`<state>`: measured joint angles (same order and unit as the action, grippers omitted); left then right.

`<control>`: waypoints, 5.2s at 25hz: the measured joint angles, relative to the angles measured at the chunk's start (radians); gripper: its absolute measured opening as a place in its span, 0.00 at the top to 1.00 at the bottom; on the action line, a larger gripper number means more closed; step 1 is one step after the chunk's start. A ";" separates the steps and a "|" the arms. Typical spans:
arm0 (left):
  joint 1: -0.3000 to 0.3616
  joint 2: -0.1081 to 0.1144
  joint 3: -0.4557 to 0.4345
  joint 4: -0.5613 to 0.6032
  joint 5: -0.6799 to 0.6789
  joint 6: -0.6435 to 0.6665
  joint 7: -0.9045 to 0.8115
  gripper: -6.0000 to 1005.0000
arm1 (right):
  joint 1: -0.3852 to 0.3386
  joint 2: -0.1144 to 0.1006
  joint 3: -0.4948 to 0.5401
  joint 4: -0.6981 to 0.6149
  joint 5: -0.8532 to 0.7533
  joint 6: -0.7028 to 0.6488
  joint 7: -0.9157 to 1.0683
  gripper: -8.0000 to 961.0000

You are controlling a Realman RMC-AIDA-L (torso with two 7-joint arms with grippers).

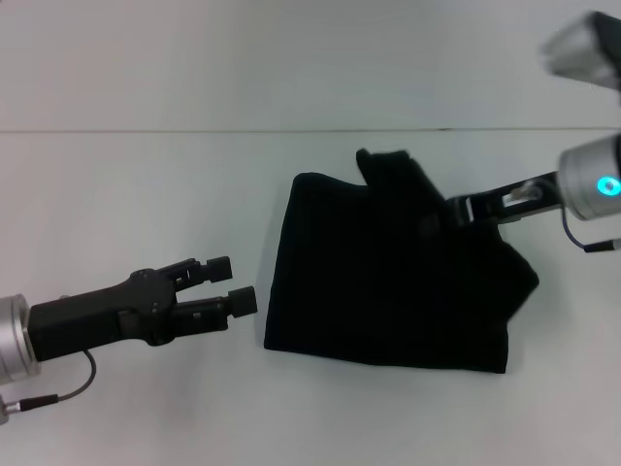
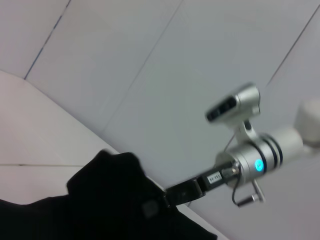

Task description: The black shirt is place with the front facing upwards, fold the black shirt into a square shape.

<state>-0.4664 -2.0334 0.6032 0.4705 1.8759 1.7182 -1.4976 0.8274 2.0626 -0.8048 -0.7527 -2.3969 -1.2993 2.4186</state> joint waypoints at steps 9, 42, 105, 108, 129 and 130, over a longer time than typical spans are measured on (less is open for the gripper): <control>-0.013 0.009 -0.050 -0.002 0.000 0.015 -0.014 0.06 | -0.131 -0.025 0.105 0.234 0.292 0.159 -0.154 0.93; -0.014 -0.001 -0.072 -0.010 0.000 0.007 -0.011 0.05 | -0.288 -0.002 0.303 0.380 0.514 0.251 -0.332 0.93; -0.029 -0.001 -0.074 -0.010 0.000 0.007 -0.027 0.06 | -0.295 -0.041 0.375 0.400 0.595 0.266 -0.530 0.37; -0.032 -0.001 -0.074 -0.010 0.000 0.006 -0.027 0.05 | -0.285 -0.041 0.371 0.403 0.594 0.270 -0.530 0.36; -0.041 0.001 -0.074 -0.010 0.000 0.012 -0.029 0.05 | -0.272 -0.030 0.326 0.408 0.592 0.281 -0.520 0.40; -0.041 0.002 -0.074 -0.010 0.000 0.013 -0.030 0.05 | -0.276 -0.032 0.326 0.409 0.592 0.277 -0.520 0.41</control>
<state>-0.5077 -2.0317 0.5292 0.4602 1.8761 1.7310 -1.5275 0.5517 2.0308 -0.4791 -0.3439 -1.8049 -1.0218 1.8990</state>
